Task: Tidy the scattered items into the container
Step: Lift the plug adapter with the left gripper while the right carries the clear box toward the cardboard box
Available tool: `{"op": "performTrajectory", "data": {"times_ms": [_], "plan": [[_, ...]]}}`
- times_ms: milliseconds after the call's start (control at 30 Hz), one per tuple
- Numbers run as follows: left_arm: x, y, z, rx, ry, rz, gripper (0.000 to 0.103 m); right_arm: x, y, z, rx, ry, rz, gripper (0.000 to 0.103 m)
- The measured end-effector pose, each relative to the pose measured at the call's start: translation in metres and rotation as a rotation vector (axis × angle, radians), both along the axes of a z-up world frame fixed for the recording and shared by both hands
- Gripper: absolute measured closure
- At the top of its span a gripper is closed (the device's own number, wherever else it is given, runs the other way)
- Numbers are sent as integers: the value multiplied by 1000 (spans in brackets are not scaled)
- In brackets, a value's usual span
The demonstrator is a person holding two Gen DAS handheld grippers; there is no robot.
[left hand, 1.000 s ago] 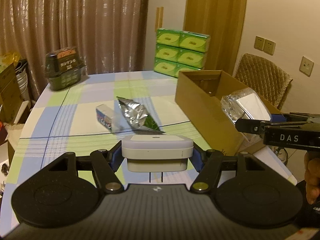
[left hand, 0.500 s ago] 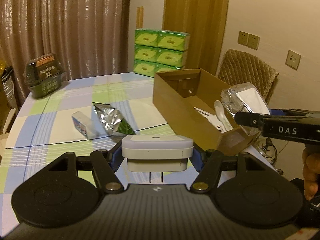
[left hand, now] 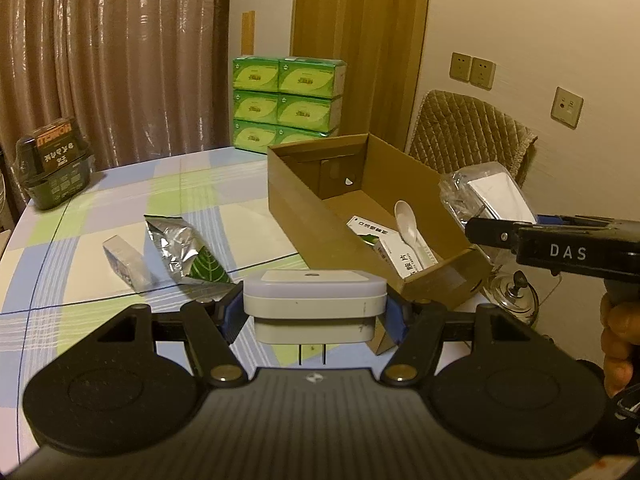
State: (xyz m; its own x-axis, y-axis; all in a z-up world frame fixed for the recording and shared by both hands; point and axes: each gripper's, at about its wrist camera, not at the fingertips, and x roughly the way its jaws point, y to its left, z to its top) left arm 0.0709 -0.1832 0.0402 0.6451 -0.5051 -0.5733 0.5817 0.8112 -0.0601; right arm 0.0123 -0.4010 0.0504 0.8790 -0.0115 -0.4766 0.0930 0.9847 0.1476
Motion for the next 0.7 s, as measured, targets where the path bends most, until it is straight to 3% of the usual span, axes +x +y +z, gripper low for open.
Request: {"op": "performTrajectory", "data": {"times_ms": [700], "plan": [[13, -56, 3, 2, -8, -84, 41, 11, -48, 1, -16, -4, -59, 44]]}}
